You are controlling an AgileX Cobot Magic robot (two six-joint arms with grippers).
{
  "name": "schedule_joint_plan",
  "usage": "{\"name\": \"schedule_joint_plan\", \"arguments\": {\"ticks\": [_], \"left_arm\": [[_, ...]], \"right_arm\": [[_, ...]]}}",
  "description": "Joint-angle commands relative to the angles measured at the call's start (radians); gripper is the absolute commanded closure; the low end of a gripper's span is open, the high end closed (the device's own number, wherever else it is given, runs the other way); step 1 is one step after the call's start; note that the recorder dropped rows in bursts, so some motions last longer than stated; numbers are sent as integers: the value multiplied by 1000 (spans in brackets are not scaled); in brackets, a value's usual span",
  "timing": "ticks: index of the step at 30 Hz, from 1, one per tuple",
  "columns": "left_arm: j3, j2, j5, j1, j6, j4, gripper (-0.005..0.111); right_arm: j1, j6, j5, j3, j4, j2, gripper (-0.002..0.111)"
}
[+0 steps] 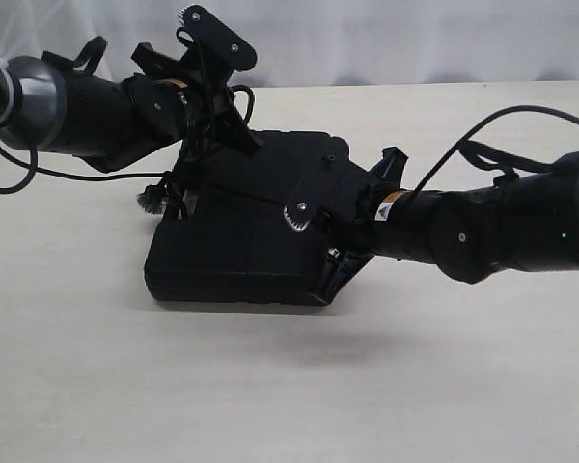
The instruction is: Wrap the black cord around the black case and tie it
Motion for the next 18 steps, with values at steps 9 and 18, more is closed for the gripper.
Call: {"name": "schedule_joint_plan", "arguments": {"ticks": [9,18], "left_arm": [[-5,23,-19,1,-9,1,107],[-5,12,-1,1,-9,1,107]], "right_arm": [[-38,42,-120,49,25,-56,104],[-38,54,-168,71,25,-71,104]]}}
